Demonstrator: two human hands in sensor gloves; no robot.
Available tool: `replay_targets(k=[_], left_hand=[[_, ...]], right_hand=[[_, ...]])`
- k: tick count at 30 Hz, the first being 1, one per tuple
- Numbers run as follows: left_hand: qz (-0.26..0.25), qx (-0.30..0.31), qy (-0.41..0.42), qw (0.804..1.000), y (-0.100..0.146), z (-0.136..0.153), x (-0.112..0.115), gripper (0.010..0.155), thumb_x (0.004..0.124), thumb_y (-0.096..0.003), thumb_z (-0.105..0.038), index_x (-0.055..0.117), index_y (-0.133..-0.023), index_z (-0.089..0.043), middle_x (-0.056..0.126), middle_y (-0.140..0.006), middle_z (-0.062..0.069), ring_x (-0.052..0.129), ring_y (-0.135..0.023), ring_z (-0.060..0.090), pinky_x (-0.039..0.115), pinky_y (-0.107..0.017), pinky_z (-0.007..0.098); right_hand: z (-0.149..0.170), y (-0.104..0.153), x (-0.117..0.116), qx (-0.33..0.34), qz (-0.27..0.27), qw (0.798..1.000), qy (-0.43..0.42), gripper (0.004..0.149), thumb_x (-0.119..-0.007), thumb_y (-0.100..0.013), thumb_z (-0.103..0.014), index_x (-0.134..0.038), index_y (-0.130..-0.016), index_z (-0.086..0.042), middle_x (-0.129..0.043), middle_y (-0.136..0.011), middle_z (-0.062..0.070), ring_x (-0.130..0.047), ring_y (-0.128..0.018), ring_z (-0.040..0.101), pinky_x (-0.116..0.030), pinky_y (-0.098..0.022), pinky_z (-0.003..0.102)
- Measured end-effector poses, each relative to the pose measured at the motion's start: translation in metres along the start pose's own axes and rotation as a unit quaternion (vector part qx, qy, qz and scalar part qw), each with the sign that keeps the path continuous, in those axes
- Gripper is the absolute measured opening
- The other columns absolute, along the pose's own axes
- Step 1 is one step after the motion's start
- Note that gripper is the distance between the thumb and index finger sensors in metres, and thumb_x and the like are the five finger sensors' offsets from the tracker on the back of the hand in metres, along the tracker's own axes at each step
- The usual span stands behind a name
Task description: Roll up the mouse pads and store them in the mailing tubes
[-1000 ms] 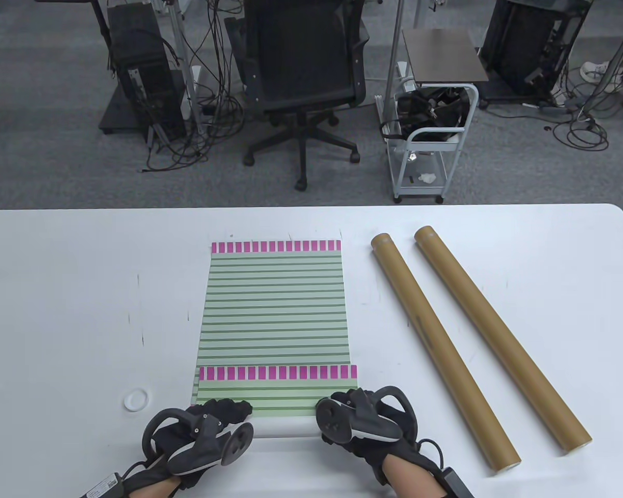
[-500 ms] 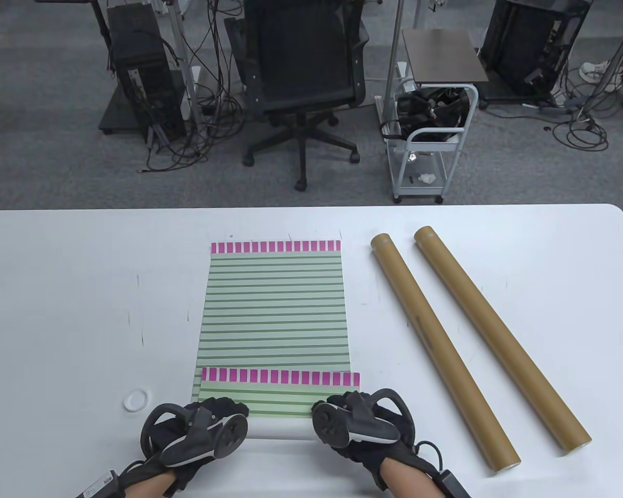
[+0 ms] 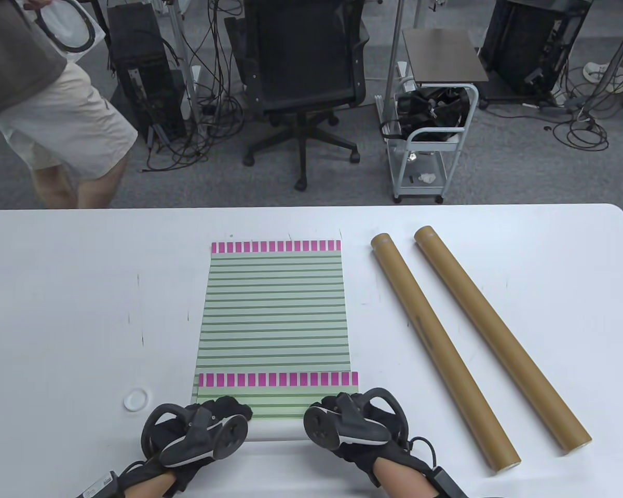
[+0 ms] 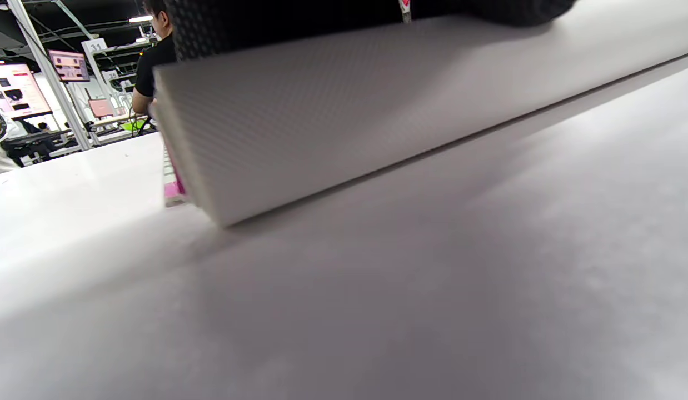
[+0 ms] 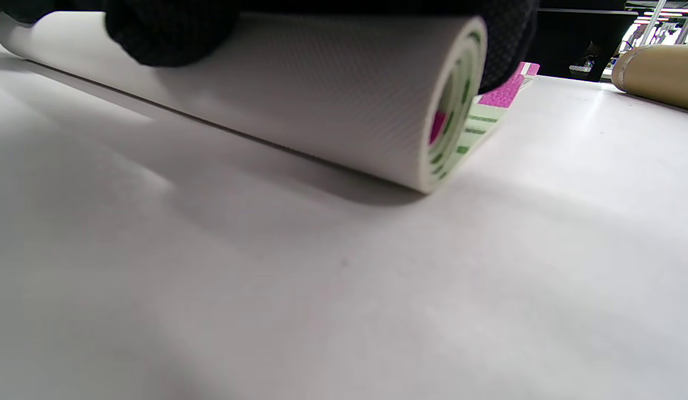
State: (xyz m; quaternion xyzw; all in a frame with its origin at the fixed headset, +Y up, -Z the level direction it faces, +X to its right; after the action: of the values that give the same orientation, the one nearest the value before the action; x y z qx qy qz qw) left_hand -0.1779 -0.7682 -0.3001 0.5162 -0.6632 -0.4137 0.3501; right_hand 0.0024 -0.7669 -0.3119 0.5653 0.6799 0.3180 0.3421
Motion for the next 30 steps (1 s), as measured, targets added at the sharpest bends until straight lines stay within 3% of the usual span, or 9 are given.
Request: replay_targets(k=[2, 5, 9, 13, 18, 21, 23, 27, 30], left_hand=[[-0.019, 0.007, -0.012, 1.000, 0.003, -0.004, -0.002, 0.048, 0.065, -0.0410, -0.049, 0.064, -0.089, -0.045, 0.076, -0.098, -0.016, 0.088, -0.088, 0.013, 0.081, -0.065, 0.032], [-0.050, 0.020, -0.075, 0.996, 0.006, -0.010, -0.007, 0.049, 0.065, -0.0397, -0.051, 0.065, -0.088, -0.046, 0.085, -0.089, -0.020, 0.093, -0.080, 0.006, 0.083, -0.064, 0.028], [-0.014, 0.002, -0.012, 1.000, -0.001, -0.004, -0.004, 0.047, 0.065, -0.0415, -0.046, 0.069, -0.089, -0.043, 0.087, -0.089, -0.016, 0.094, -0.080, 0.009, 0.083, -0.064, 0.030], [0.004, -0.005, 0.022, 1.000, -0.006, 0.002, 0.000, 0.047, 0.063, -0.0423, -0.045, 0.069, -0.089, -0.044, 0.086, -0.090, -0.016, 0.093, -0.082, 0.010, 0.083, -0.064, 0.031], [-0.043, -0.004, -0.004, 0.999, -0.001, 0.003, -0.010, 0.051, 0.066, -0.0382, -0.055, 0.071, -0.088, -0.044, 0.089, -0.088, -0.017, 0.095, -0.081, 0.008, 0.084, -0.062, 0.028], [-0.005, -0.012, 0.059, 0.998, -0.003, 0.009, -0.005, 0.055, 0.071, -0.0368, -0.054, 0.072, -0.090, -0.041, 0.088, -0.092, -0.013, 0.093, -0.085, 0.012, 0.083, -0.064, 0.032], [0.000, -0.012, 0.053, 0.999, -0.005, 0.010, -0.001, 0.054, 0.074, -0.0370, -0.052, 0.070, -0.090, -0.042, 0.086, -0.093, -0.014, 0.091, -0.087, 0.011, 0.081, -0.067, 0.034], [0.021, -0.009, 0.049, 0.999, -0.007, 0.012, 0.006, 0.050, 0.063, -0.0424, -0.048, 0.066, -0.093, -0.044, 0.083, -0.095, -0.016, 0.087, -0.090, 0.009, 0.077, -0.072, 0.036], [0.037, -0.002, 0.039, 0.999, -0.009, 0.010, 0.009, 0.052, 0.060, -0.0432, -0.046, 0.063, -0.095, -0.043, 0.078, -0.097, -0.015, 0.082, -0.092, 0.010, 0.073, -0.074, 0.038]], right_hand=[[0.000, 0.000, -0.001, 0.001, -0.006, 1.000, -0.004, 0.055, -0.066, -0.044, -0.037, -0.072, -0.096, -0.020, -0.082, -0.086, 0.006, -0.086, -0.070, 0.027, -0.069, -0.064, 0.052], [0.000, 0.001, 0.000, 0.004, -0.017, 1.000, -0.009, 0.056, -0.064, -0.045, -0.035, -0.070, -0.098, -0.019, -0.080, -0.089, 0.008, -0.085, -0.072, 0.029, -0.067, -0.065, 0.054], [0.004, 0.002, 0.008, -0.004, 0.002, 1.000, -0.013, 0.059, -0.070, -0.045, -0.042, -0.068, -0.100, -0.020, -0.075, -0.094, 0.007, -0.081, -0.076, 0.029, -0.064, -0.068, 0.054], [0.002, 0.000, 0.007, -0.011, 0.015, 1.000, 0.008, 0.056, -0.072, -0.044, -0.040, -0.069, -0.097, -0.022, -0.078, -0.090, 0.004, -0.084, -0.073, 0.025, -0.068, -0.066, 0.051], [0.007, -0.002, 0.003, -0.026, 0.017, 0.999, -0.016, 0.054, -0.067, -0.044, -0.035, -0.073, -0.096, -0.022, -0.082, -0.089, 0.005, -0.086, -0.072, 0.027, -0.069, -0.064, 0.052], [0.006, -0.003, 0.002, -0.025, 0.017, 1.000, -0.007, 0.053, -0.063, -0.045, -0.033, -0.073, -0.096, -0.021, -0.081, -0.090, 0.006, -0.085, -0.073, 0.027, -0.068, -0.065, 0.052], [0.009, -0.003, 0.002, -0.026, 0.019, 0.999, -0.023, 0.053, -0.062, -0.045, -0.032, -0.072, -0.096, -0.021, -0.080, -0.089, 0.005, -0.084, -0.074, 0.027, -0.067, -0.067, 0.052], [0.014, -0.002, 0.001, -0.032, 0.004, 0.999, -0.040, 0.054, -0.062, -0.047, -0.031, -0.069, -0.100, -0.021, -0.073, -0.097, 0.008, -0.077, -0.082, 0.032, -0.060, -0.070, 0.055], [0.014, -0.003, 0.002, -0.034, -0.005, 0.999, -0.036, 0.054, -0.062, -0.047, -0.033, -0.070, -0.099, -0.022, -0.078, -0.091, 0.005, -0.081, -0.076, 0.028, -0.065, -0.068, 0.053]])
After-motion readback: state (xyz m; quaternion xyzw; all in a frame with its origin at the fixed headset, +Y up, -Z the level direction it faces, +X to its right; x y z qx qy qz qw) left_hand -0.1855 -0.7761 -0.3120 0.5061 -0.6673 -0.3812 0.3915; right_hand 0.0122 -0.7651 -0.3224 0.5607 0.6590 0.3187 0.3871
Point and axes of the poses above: the tracker on the back of each hand, its own z axis roughly to the little-finger side, its own y axis roughly from the fingertips to the wrist, x = y × z, the point moved 5 cm from there along -y, roughly from the wrist to the fingertips
